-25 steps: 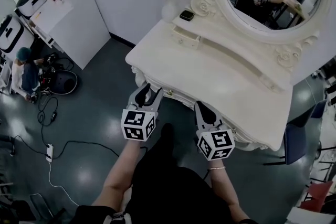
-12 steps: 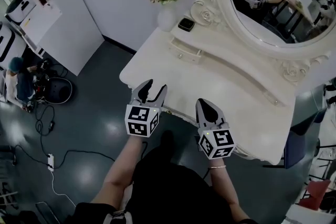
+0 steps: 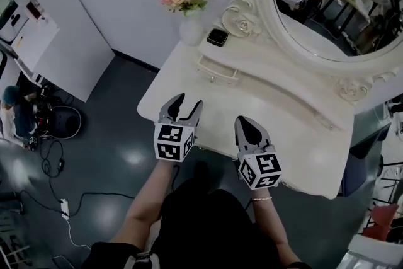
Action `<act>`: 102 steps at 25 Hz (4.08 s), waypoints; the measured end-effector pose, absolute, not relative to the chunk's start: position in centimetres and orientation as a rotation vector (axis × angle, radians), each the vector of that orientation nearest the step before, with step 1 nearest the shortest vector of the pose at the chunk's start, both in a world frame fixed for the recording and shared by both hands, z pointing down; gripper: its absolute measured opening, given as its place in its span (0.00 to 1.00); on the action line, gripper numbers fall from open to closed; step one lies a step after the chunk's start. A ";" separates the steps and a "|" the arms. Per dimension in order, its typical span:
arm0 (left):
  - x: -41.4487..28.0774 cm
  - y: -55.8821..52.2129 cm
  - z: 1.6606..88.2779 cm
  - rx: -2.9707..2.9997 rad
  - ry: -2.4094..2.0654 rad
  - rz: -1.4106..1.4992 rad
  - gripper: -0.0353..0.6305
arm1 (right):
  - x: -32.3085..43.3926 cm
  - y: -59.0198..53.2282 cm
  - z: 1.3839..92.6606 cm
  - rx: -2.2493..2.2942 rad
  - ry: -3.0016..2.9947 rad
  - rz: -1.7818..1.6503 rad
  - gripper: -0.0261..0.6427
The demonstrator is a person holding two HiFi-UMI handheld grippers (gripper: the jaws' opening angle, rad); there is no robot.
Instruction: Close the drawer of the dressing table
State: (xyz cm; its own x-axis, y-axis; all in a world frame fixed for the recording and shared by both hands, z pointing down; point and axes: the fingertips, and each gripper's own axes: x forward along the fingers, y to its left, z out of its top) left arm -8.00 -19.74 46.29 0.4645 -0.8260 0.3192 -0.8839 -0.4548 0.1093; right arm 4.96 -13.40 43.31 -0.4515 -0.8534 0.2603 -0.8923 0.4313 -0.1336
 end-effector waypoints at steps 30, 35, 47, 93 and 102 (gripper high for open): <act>-3.0 -27.2 50.6 2.419 -1.412 0.476 0.41 | 8.3 -20.4 44.5 1.564 -2.490 0.426 0.05; -2.4 -28.5 51.6 2.403 -1.407 0.504 0.41 | 8.7 -21.4 45.0 1.551 -2.492 0.450 0.05; -1.2 -30.0 53.3 2.380 -1.389 0.544 0.41 | 9.6 -22.8 46.0 1.545 -2.481 0.499 0.05; 1.5 -35.7 53.7 2.373 -1.398 0.539 0.41 | 12.0 -23.5 47.2 1.578 -2.438 0.544 0.05; 1.4 -35.1 53.6 2.352 -1.407 0.539 0.40 | 11.8 -23.1 46.7 1.581 -2.446 0.530 0.05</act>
State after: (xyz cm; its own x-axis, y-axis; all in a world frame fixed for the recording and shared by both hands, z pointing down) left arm 1.39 -35.08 53.64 0.4356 -0.7567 0.4875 -0.8887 -0.4477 0.0991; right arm 11.84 -23.10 46.75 -0.4180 -0.8429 0.3388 -0.9076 0.3708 -0.1971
